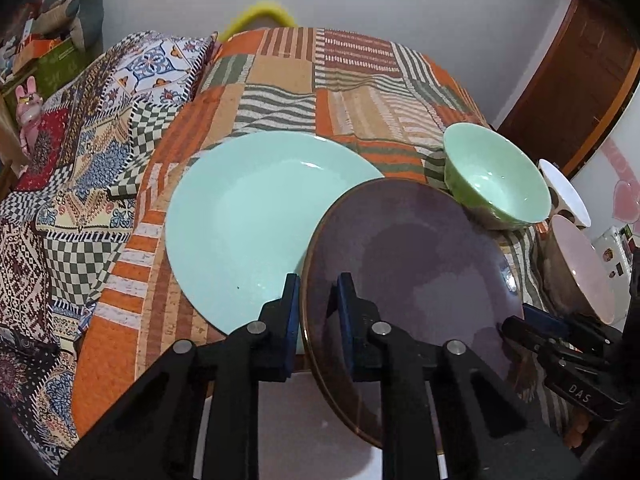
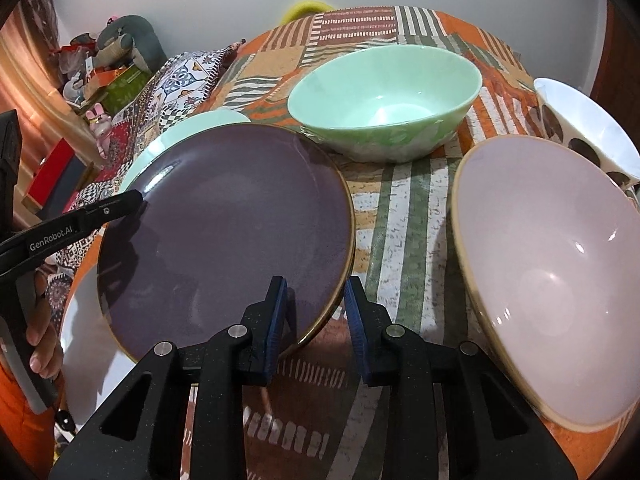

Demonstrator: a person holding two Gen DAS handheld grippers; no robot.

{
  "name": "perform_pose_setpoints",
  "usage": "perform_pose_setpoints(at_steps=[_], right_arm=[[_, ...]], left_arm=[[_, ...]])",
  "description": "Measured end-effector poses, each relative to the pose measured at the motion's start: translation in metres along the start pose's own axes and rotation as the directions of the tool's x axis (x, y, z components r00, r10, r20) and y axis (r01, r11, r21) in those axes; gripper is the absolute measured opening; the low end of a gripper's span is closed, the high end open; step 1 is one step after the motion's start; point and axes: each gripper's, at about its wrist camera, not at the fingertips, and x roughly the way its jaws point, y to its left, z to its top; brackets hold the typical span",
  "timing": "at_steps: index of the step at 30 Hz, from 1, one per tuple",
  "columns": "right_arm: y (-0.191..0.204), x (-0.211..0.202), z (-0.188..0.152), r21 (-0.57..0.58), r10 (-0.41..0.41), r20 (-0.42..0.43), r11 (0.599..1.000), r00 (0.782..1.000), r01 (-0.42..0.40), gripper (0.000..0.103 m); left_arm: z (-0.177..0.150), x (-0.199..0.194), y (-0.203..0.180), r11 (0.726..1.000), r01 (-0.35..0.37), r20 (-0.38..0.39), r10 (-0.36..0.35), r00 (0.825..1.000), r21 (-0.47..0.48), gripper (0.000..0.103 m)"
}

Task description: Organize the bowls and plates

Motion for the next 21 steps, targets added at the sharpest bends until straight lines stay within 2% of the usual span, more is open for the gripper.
perform_pose_setpoints(at_steps=[6, 21], right_arm=[[0.001, 0.005, 0.003, 0.014, 0.002, -0.009, 1.000, 1.000, -0.002, 0.028], [-0.005, -0.008, -0.002, 0.065, 0.050, -0.031, 0.997, 0.998, -0.048, 0.026]], left_arm=[[0.004, 0.003, 0.004, 1.000, 0.013, -0.004, -0.013, 1.000, -0.016, 0.018], [-0.013, -0.015, -0.008, 0.999, -0.012, -0.006, 0.013, 1.000, 0.035, 0.018]])
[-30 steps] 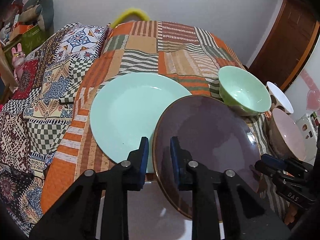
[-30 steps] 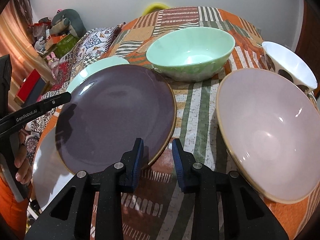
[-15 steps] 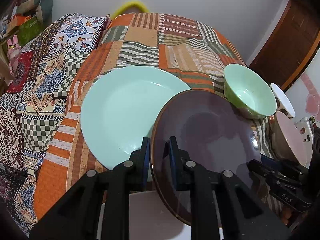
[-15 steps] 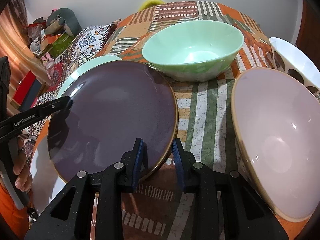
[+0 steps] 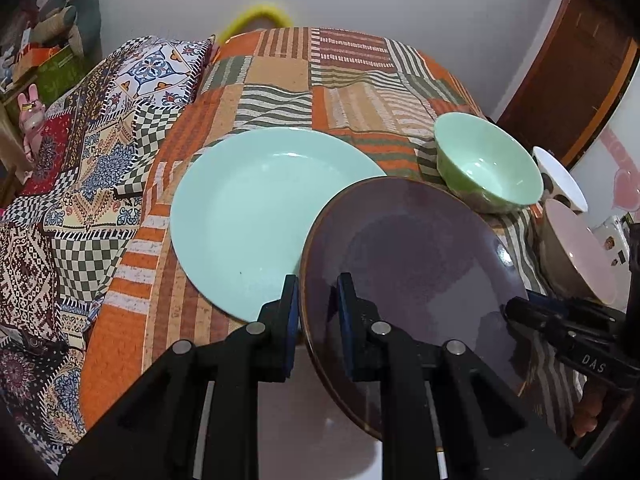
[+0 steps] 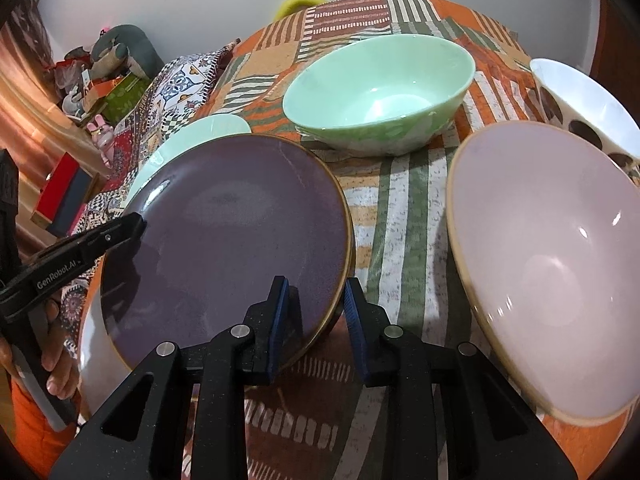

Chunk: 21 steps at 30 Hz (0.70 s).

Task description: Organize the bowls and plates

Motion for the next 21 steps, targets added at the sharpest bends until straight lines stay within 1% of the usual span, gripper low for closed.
perform_pose_setpoints(at_steps=[3, 8, 15, 21], right_arm=[[0.001, -0.004, -0.002, -0.001, -0.001, -0.001, 1.000, 1.000, 0.001, 0.025], [0.001, -0.012, -0.004, -0.003, 0.000, 0.000, 1.000, 1.000, 0.000, 0.025], [0.001, -0.030, -0.010, 0.004, 0.002, 0.022, 1.000, 1.000, -0.002, 0.025], [-0.001, -0.049, -0.019, 0.008, 0.002, 0.046, 1.000, 0.999, -0.003, 0.025]], left_arm=[[-0.005, -0.006, -0.002, 1.000, 0.005, 0.004, -0.005, 1.000, 0.002, 0.018], [-0.012, -0.024, -0.010, 1.000, -0.002, 0.035, 0.001, 0.999, 0.018, 0.018], [-0.026, -0.049, -0.023, 0.999, -0.010, 0.063, 0.008, 0.998, 0.034, 0.018], [-0.039, -0.069, -0.033, 1.000, 0.007, 0.074, -0.008, 0.997, 0.024, 0.018]])
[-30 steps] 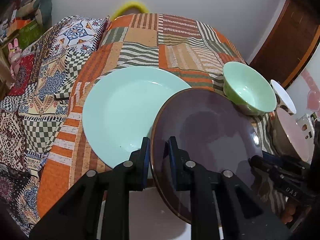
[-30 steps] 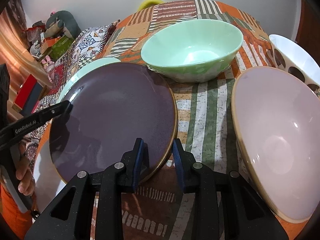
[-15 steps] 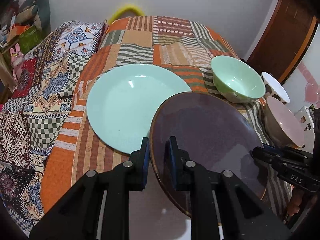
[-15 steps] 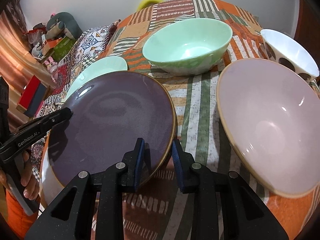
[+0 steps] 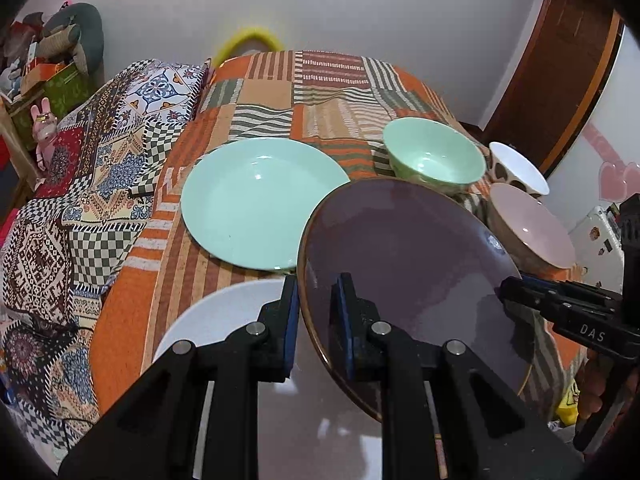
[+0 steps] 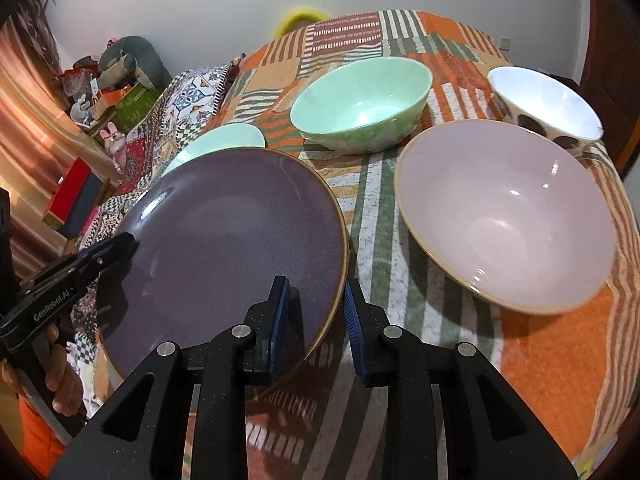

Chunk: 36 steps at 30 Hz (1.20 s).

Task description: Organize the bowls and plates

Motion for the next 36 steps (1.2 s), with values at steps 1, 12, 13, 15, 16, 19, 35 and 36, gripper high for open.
perform_pose_setpoints(at_steps=[1, 12, 13, 15, 16, 19, 35, 36], right_arm=[[0.000, -0.004, -0.001, -0.002, -0.001, 0.005, 1.000, 1.000, 0.001, 0.025], [-0.006, -0.040, -0.020, 0.004, -0.012, 0.057, 1.000, 0.998, 0.012, 0.025], [-0.007, -0.043, -0.021, 0.006, -0.012, 0.060, 1.000, 0.998, 0.012, 0.025], [-0.011, -0.049, -0.025, 0.010, -0.016, 0.069, 1.000, 0.998, 0.015, 0.025], [-0.013, -0.051, -0.027, 0.013, -0.019, 0.071, 1.000, 0.997, 0.018, 0.025], [-0.019, -0.057, -0.032, 0.021, -0.026, 0.077, 0.999, 0.997, 0.025, 0.025], [-0.057, -0.067, -0.067, 0.082, -0.043, 0.042, 0.996, 0.998, 0.040, 0.025], [-0.059, -0.066, -0.068, 0.085, -0.044, 0.036, 0.996, 0.998, 0.041, 0.025]], left_arm=[[-0.002, -0.004, -0.003, 1.000, 0.004, 0.003, -0.004, 1.000, 0.000, 0.018], [-0.020, -0.037, -0.033, 0.999, 0.036, 0.020, -0.036, 0.999, 0.027, 0.018], [-0.022, -0.039, -0.036, 0.999, 0.038, 0.020, -0.039, 0.999, 0.030, 0.018], [-0.026, -0.042, -0.043, 0.998, 0.044, 0.017, -0.045, 0.999, 0.038, 0.018], [-0.028, -0.043, -0.047, 0.998, 0.049, 0.014, -0.049, 0.999, 0.040, 0.018], [-0.032, -0.043, -0.055, 0.997, 0.059, 0.004, -0.059, 0.998, 0.046, 0.019], [-0.057, -0.022, -0.093, 0.993, 0.088, -0.103, -0.079, 0.992, 0.084, 0.019], [-0.058, -0.020, -0.094, 0.992, 0.088, -0.109, -0.078, 0.991, 0.087, 0.019]])
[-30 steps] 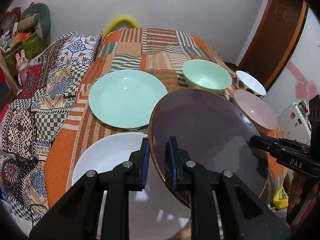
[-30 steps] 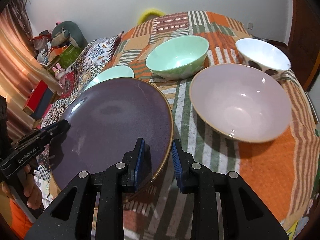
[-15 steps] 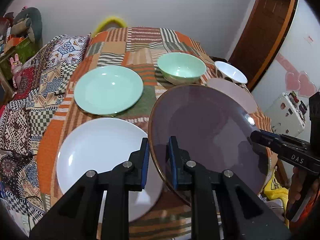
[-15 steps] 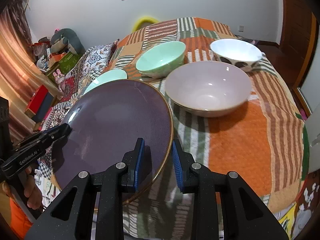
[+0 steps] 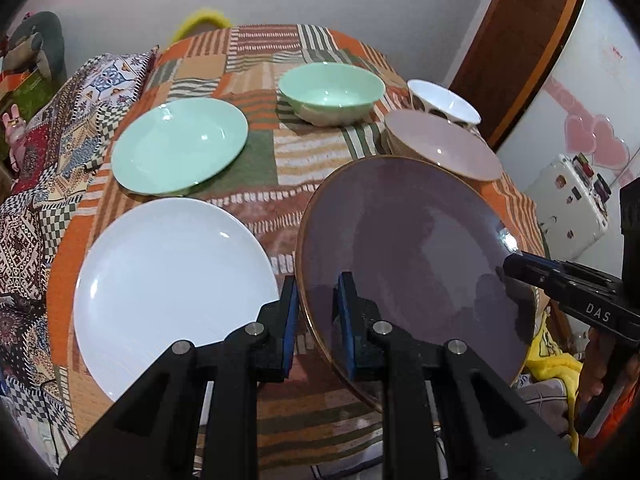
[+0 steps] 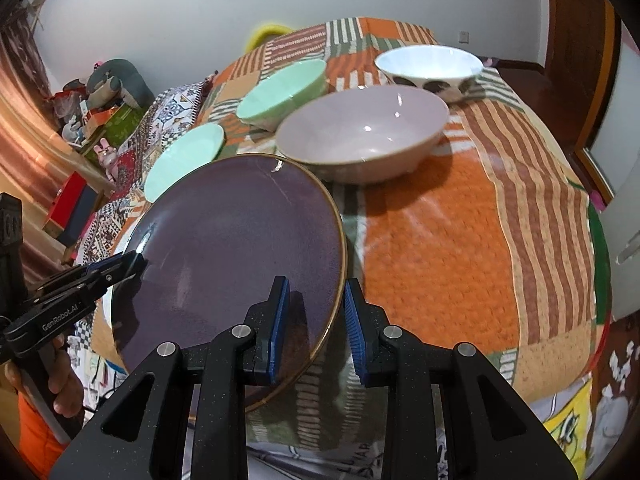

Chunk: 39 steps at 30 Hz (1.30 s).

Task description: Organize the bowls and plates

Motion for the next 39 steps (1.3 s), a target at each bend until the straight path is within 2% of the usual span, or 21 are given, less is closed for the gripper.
perform_pose_setpoints(at_steps=[9, 19, 28, 37, 39], right_arm=[[-0.014, 0.008, -0.012, 0.035, -0.006, -0.036, 0.999, 0.999, 0.007, 0.025], [-0.021, 0.014, -0.010, 0.047, -0.018, -0.049, 0.999, 0.999, 0.021, 0.025], [-0.021, 0.019, -0.008, 0.024, -0.035, -0.049, 0.999, 0.998, 0.037, 0.025], [-0.017, 0.021, -0.004, -0.008, -0.048, -0.062, 0.999, 0.997, 0.048, 0.028], [-0.019, 0.020, -0.003, 0.004, -0.037, -0.066, 0.999, 0.997, 0.038, 0.028]], left_arm=[[0.001, 0.025, -0.006, 1.000, -0.008, -0.065, 0.009, 0.998, 0.015, 0.019], [0.005, 0.045, -0.006, 1.000, 0.010, -0.108, -0.008, 0.994, 0.011, 0.021], [0.004, 0.050, -0.013, 0.999, -0.003, -0.112, 0.009, 0.994, 0.052, 0.024], [0.004, 0.050, -0.011, 0.999, -0.001, -0.119, 0.006, 0.993, 0.035, 0.024], [0.004, 0.046, -0.012, 0.999, -0.020, -0.097, 0.024, 0.995, 0.046, 0.024]])
